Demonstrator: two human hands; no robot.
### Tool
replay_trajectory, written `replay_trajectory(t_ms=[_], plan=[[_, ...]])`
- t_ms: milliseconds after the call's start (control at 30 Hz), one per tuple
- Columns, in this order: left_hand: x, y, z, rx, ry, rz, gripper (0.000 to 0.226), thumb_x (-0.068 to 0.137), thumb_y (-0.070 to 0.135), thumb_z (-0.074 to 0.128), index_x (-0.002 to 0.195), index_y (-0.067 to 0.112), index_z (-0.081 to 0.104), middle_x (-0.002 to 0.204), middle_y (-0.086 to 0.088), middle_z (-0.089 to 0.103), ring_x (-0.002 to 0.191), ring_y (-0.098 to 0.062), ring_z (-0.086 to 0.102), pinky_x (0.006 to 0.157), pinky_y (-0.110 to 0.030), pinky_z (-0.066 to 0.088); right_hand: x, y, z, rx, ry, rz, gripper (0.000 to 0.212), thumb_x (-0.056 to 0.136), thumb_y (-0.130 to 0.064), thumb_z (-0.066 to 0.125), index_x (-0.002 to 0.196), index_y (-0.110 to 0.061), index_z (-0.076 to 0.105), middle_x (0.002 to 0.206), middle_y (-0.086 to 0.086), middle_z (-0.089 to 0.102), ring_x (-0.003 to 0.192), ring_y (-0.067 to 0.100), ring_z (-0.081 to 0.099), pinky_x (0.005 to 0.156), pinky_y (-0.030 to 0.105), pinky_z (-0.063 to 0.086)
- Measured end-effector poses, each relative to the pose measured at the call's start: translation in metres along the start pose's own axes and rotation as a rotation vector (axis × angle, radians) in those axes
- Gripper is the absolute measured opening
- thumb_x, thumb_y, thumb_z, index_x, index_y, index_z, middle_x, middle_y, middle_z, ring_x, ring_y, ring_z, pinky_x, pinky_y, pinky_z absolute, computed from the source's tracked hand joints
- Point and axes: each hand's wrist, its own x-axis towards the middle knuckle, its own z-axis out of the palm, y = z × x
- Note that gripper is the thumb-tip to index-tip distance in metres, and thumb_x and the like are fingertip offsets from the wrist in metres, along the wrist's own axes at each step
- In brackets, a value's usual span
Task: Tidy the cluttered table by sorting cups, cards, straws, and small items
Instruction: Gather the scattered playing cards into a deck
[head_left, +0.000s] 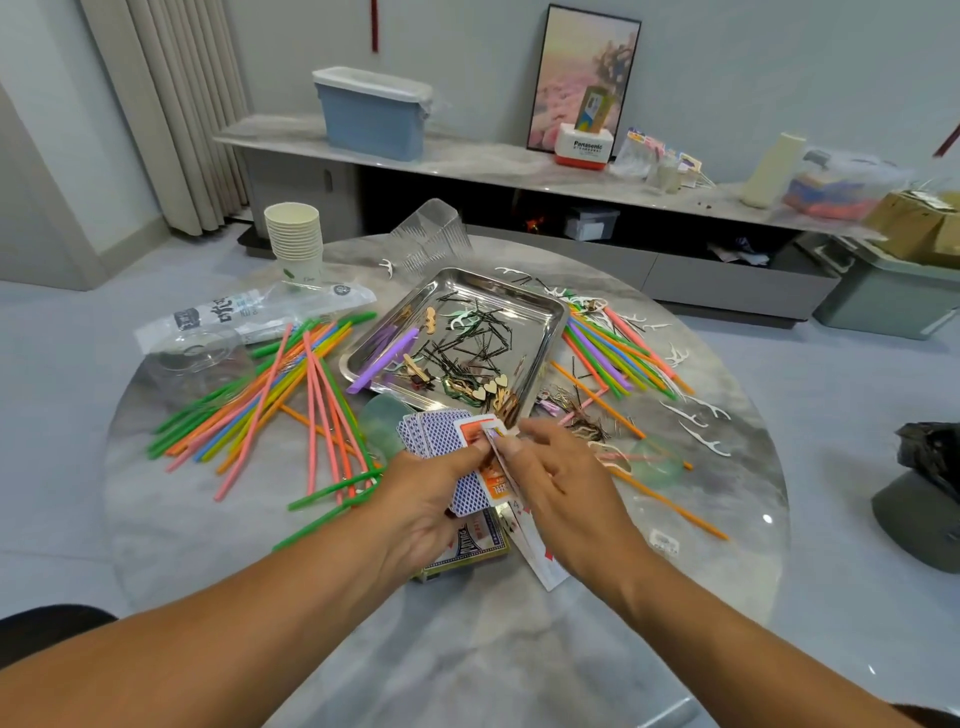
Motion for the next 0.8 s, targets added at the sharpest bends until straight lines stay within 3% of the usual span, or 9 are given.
replay_trajectory(t_ms=[100,167,267,367,433,533,600,700,800], plan=[[-0.003,0.003,0.0,-0.018,-0.038,-0.002,0.022,0.091,0.002,0.067,0.113,0.004,0.07,0.093,-0.017,0.076,0.072,-0.028,0.075,0.053,-0.038,0.06,0.002,-0.007,-0.007,0.337,-0.032,0.168,0.018,0.098,-0.029,0.066,0.111,-0.038,0.074,0.139,-0.008,0.055,0.119,0.007,0.06,0.092,0.026,0.051],[-0.007,0.006,0.0,-0.006,-0.087,-0.009,0.024,0.092,0.006,0.067,0.116,0.004,0.07,0.1,-0.019,0.076,0.076,-0.03,0.075,0.055,-0.039,0.061,0.006,-0.007,-0.014,0.623,-0.044,0.273,0.038,0.09,-0.011,0.076,0.12,-0.031,0.066,0.119,0.002,0.073,0.095,0.015,0.075,0.078,0.033,0.061],[-0.012,0.006,0.003,-0.012,-0.126,-0.037,0.027,0.093,0.011,0.067,0.118,0.004,0.069,0.104,-0.02,0.075,0.081,-0.031,0.076,0.06,-0.042,0.063,0.011,-0.006,-0.021,0.743,-0.047,0.403,0.06,0.082,0.0,0.08,0.131,-0.022,0.054,0.098,0.008,0.079,0.085,0.028,0.077,0.072,0.041,0.063],[-0.011,0.01,0.004,-0.047,-0.088,-0.047,0.027,0.095,0.02,0.067,0.115,0.002,0.068,0.104,-0.018,0.075,0.084,-0.03,0.075,0.06,-0.041,0.062,0.019,-0.003,-0.032,0.664,0.025,0.511,0.048,0.083,0.0,0.079,0.125,-0.017,0.061,0.09,0.009,0.079,0.078,0.027,0.077,0.061,0.036,0.061],[-0.008,0.013,0.0,-0.07,-0.039,-0.06,0.024,0.1,0.021,0.059,0.113,0.001,0.064,0.106,-0.019,0.073,0.09,-0.031,0.072,0.069,-0.046,0.061,0.023,0.006,-0.042,0.522,0.024,0.568,0.037,0.087,-0.003,0.077,0.118,-0.017,0.064,0.086,0.006,0.079,0.072,0.022,0.077,0.061,0.038,0.063],[-0.002,0.016,-0.004,-0.073,0.003,-0.056,0.014,0.098,0.004,0.052,0.111,-0.001,0.056,0.112,-0.023,0.067,0.1,-0.033,0.066,0.082,-0.055,0.057,0.023,0.016,-0.053,0.361,-0.044,0.597,0.029,0.089,-0.002,0.074,0.112,-0.017,0.063,0.089,0.006,0.077,0.065,0.016,0.075,0.057,0.03,0.061],[0.001,0.016,-0.005,-0.055,0.024,-0.048,0.015,0.095,-0.004,0.055,0.111,-0.004,0.056,0.111,-0.024,0.066,0.095,-0.033,0.067,0.08,-0.052,0.057,0.02,0.019,-0.054,0.288,-0.126,0.615,0.028,0.088,-0.002,0.075,0.106,-0.019,0.063,0.087,0.003,0.075,0.061,0.012,0.073,0.054,0.027,0.058],[0.002,0.013,-0.003,-0.024,0.025,-0.049,0.023,0.091,-0.008,0.061,0.114,-0.006,0.059,0.108,-0.024,0.07,0.092,-0.035,0.071,0.069,-0.046,0.06,0.015,0.026,-0.044,0.121,-0.225,0.585,0.037,0.086,-0.012,0.08,0.117,-0.02,0.063,0.101,0.002,0.071,0.078,0.013,0.073,0.067,0.032,0.06],[0.002,0.008,-0.001,0.003,-0.003,-0.035,0.028,0.087,-0.01,0.066,0.114,-0.003,0.064,0.106,-0.021,0.074,0.092,-0.035,0.073,0.07,-0.043,0.061,0.014,0.02,-0.036,-0.048,-0.061,0.407,0.027,0.097,-0.031,0.067,0.123,-0.023,0.065,0.114,0.001,0.069,0.097,0.018,0.067,0.084,0.037,0.056]])
